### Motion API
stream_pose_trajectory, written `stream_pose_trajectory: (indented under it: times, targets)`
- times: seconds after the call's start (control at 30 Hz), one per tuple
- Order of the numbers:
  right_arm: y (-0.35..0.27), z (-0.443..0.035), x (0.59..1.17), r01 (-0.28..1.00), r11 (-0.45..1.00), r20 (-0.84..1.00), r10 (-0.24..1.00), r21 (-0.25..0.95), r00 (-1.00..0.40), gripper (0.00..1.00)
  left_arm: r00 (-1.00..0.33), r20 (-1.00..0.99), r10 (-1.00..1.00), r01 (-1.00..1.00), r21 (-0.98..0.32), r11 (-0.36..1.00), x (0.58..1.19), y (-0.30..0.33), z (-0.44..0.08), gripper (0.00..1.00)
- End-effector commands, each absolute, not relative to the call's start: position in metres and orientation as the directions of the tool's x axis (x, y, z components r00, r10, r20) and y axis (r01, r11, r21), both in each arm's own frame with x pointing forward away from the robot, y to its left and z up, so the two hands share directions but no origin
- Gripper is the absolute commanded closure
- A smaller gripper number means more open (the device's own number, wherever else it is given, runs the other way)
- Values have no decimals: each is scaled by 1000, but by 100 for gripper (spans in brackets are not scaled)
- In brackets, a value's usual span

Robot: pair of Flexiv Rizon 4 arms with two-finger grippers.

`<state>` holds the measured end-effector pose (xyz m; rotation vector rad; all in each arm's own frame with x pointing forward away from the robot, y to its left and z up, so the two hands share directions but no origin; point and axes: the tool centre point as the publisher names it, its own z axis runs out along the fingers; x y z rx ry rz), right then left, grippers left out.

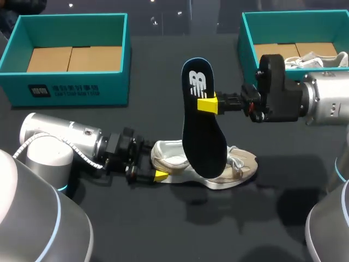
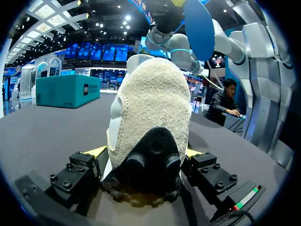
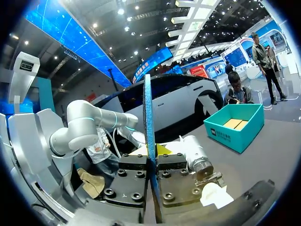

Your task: Take the shoe out of the shoebox, open the shoe tongue, remove and reinsert the insole, then place the shoe into the shoebox

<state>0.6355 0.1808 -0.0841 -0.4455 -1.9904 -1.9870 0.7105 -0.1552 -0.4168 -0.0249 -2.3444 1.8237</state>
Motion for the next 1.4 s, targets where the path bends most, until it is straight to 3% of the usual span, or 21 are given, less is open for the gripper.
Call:
stream_pose_trajectory:
  times: [0.03, 0.87, 0.9, 0.93, 0.97, 1.0, 1.03, 1.07, 1.4]
  targets:
    - [164, -83, 623, 424, -10, 424, 24, 906, -905, 100, -985, 124, 117, -92, -963, 252, 712, -158, -421, 100]
    - [152, -85, 618, 468, -45, 469, 31, 883, -883, 100, -986, 117, 120, -84, -964, 251, 712, -158, -420, 100]
    - [152, -85, 618, 468, -45, 469, 31, 883, -883, 100, -986, 110, 124, -76, -964, 253, 711, -157, -419, 93]
    - [152, -85, 618, 468, -45, 469, 31, 883, -883, 100, -986, 105, 126, -70, -964, 255, 711, -157, -419, 76]
    - [152, -85, 618, 468, -45, 469, 31, 883, -883, 100, -987, 100, 126, -65, -964, 257, 710, -157, -418, 56]
    - [152, -85, 618, 468, -45, 469, 31, 883, -883, 100, -987, 98, 129, -62, -964, 258, 709, -156, -418, 24]
    - [152, -85, 618, 468, -45, 469, 31, 883, -883, 100, -987, 97, 130, -61, -964, 258, 709, -156, -417, 5]
    - [152, -85, 618, 468, -45, 469, 31, 883, -883, 100, -987, 97, 130, -61, -964, 258, 708, -155, -417, 0]
    - [152, -85, 618, 468, -45, 469, 31, 883, -883, 100, -988, 105, 115, -65, -949, 309, 708, -144, -411, 0]
